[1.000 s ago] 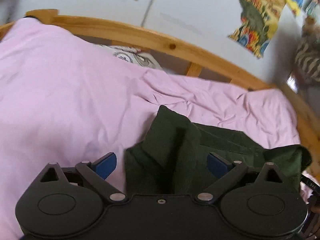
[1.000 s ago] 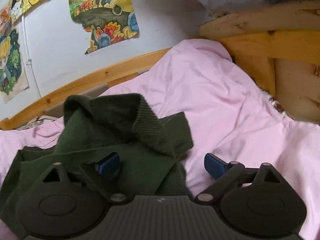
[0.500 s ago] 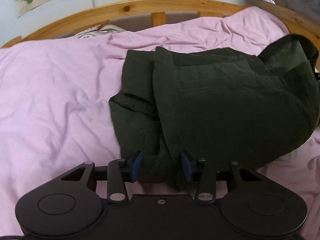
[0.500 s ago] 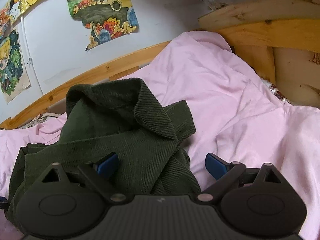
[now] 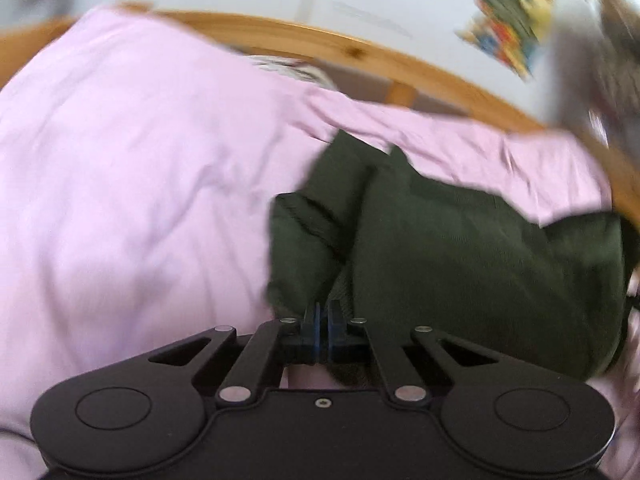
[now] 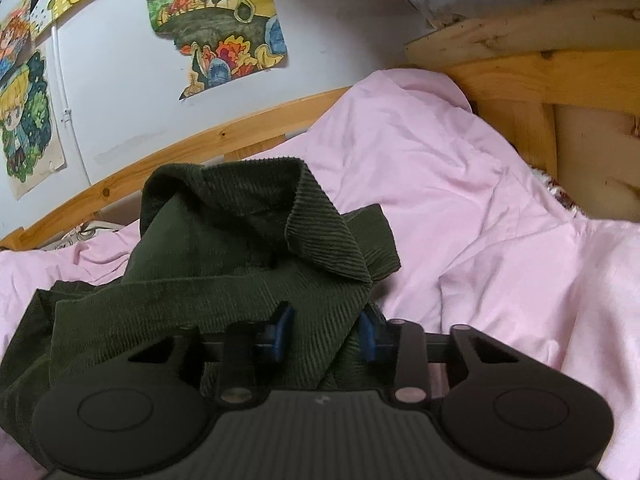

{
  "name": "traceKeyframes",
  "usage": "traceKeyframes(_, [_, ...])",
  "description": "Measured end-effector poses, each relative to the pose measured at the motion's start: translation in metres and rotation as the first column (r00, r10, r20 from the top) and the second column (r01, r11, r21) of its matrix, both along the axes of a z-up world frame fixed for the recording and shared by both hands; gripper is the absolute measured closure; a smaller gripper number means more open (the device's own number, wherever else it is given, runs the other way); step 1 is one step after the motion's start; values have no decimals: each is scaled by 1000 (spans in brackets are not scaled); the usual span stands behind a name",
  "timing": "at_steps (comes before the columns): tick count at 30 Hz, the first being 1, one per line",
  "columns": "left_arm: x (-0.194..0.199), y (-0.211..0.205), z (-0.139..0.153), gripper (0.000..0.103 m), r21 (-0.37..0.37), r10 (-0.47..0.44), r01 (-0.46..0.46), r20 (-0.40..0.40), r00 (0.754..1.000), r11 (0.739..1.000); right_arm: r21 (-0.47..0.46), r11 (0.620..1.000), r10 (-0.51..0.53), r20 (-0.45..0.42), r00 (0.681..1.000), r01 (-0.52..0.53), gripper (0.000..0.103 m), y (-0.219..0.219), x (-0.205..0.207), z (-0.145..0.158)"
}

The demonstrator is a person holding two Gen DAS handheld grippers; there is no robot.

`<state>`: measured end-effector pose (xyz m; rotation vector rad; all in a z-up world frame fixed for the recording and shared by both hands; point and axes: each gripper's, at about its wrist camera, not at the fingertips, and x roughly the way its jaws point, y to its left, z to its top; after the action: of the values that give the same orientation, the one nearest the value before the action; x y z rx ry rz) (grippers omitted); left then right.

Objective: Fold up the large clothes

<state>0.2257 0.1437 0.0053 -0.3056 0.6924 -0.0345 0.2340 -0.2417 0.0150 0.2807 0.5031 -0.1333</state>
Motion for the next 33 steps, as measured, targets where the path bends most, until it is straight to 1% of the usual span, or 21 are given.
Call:
traceKeyframes(3, [-11,0,-5,101,22,38,-38,-14,999,999,-41,998,-36,-2,999,36,83,4,-2,2])
traceKeyframes(4, [-14,-1,-5,103,26,57,-57,-11,998,998,-43,998,-53,-3,999,52,84,4,-3,2])
traceKeyframes(5, [-18,1,-3,103,64,124,-123,-5,992,990,-34,998,-55,-2,998,55,84,2,-3,3])
traceKeyframes(6, [-23,11,0,103,70,199,-199,5,980,978,-24,998,-50,-3,999,50,84,0,-4,2])
traceKeyframes(8, [-30,37,-2,103,18,293,-293,-33,955,956,-19,999,-42,-2,999,41,84,-1,-4,2])
traceKeyframes(10, [-35,43,-1,103,20,265,-264,-31,964,964,-14,999,-35,1,999,35,78,-1,-3,2])
traceKeyframes(11, [-36,40,3,103,-8,208,-208,-10,978,978,-14,999,-34,4,999,34,76,0,-3,1])
traceKeyframes(12, [-32,37,7,103,-38,151,-150,5,989,988,-14,999,-31,10,999,32,69,0,-3,1])
traceKeyframes(14, [-18,20,15,82,-25,51,-50,40,998,998,-5,1000,-14,26,1000,14,57,1,-3,0])
traceKeyframes(16, [5,2,19,68,16,-33,32,31,999,999,-1,1000,3,48,999,-3,42,2,-3,1])
traceKeyframes(17, [15,-5,18,60,29,-58,57,22,998,998,-2,1000,12,62,998,-12,38,3,-4,1])
traceKeyframes(18, [30,-12,16,56,37,-87,86,7,996,996,-8,1000,19,73,997,-19,32,3,-4,2])
traceKeyframes(20, [65,-20,11,52,57,-109,110,-17,994,992,-47,999,32,89,996,-28,27,4,-2,3])
traceKeyframes(22, [93,-21,6,55,46,-102,104,-47,994,994,-87,996,35,103,994,-26,27,5,1,3])
traceKeyframes(24, [103,-18,3,95,24,-107,108,-59,993,994,-99,995,32,126,991,-20,27,4,2,3])
traceKeyframes(25, [106,-19,4,102,11,-116,116,-48,992,993,-95,995,33,140,990,-20,29,2,1,3])
traceKeyframes(26, [105,-23,8,102,22,-102,102,-12,995,995,-88,996,34,148,988,-21,34,1,1,4])
traceKeyframes(27, [100,-25,12,102,39,-95,94,24,995,995,-78,997,41,155,987,-29,59,-1,1,5])
traceKeyframes(28, [92,-26,17,102,49,-82,79,58,995,996,-73,997,38,157,987,-27,90,-3,0,7])
traceKeyframes(31, [58,-14,39,102,1,21,-21,169,985,1000,10,1000,13,206,978,-15,98,-12,-7,20])
traceKeyframes(33, [41,-7,48,102,6,58,-60,198,979,998,26,1000,-8,216,976,2,98,-17,-6,28])
